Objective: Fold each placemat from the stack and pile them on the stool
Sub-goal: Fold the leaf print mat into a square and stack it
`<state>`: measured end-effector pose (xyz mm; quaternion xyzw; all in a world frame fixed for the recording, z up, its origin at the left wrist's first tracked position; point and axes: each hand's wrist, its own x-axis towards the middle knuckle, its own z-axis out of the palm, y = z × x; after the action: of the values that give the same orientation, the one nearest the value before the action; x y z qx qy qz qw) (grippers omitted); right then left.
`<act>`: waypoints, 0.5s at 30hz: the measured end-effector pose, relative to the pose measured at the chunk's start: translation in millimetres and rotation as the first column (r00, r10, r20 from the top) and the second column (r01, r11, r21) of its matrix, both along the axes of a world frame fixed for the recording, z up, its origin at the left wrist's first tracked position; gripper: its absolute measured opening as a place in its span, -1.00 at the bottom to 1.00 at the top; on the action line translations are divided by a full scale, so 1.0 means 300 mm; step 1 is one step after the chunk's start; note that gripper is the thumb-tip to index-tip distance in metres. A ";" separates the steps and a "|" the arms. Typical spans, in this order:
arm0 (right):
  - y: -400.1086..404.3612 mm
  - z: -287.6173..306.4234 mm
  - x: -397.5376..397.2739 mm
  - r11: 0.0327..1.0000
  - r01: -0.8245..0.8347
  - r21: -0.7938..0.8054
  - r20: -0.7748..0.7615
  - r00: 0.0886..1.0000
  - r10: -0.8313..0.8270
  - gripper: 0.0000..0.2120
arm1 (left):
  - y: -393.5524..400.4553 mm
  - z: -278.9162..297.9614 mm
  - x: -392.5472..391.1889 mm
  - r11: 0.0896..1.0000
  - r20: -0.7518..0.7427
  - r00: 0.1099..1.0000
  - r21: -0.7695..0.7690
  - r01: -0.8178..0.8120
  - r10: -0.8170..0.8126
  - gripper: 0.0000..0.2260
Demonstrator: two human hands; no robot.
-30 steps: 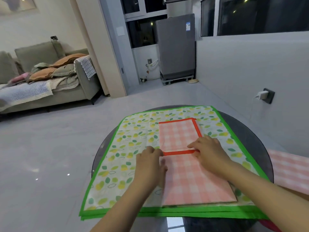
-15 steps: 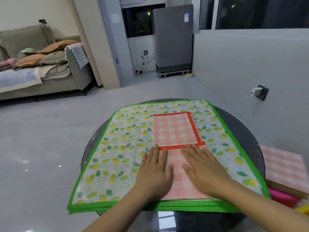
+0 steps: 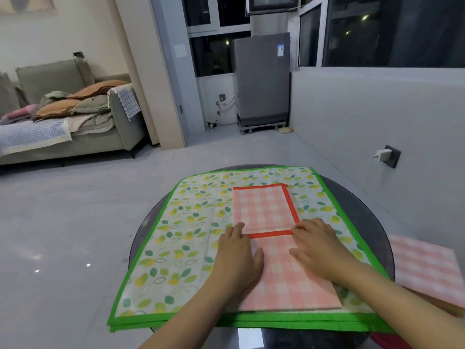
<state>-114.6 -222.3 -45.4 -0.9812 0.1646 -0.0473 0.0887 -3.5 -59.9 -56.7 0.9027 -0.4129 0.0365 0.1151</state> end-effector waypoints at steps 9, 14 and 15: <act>-0.045 0.004 0.092 0.828 0.177 0.531 0.185 0.930 -0.318 -0.63 | -0.067 0.000 0.092 0.872 -0.362 0.924 -0.407 -0.272 0.119 -0.78; -0.065 0.008 0.146 0.775 0.301 0.556 0.163 0.874 -0.457 -0.71 | -0.093 0.005 0.166 0.833 -0.514 0.830 -0.347 -0.431 0.216 -0.62; -0.067 0.009 0.154 0.753 0.316 0.577 0.152 0.864 -0.479 -0.73 | -0.098 0.004 0.182 0.831 -0.529 0.816 -0.327 -0.449 0.233 -0.62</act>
<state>-68.5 -242.3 -42.5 -0.8404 0.3632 -0.1613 0.3686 51.2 -89.4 -55.6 0.8950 -0.1802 -0.0701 0.4020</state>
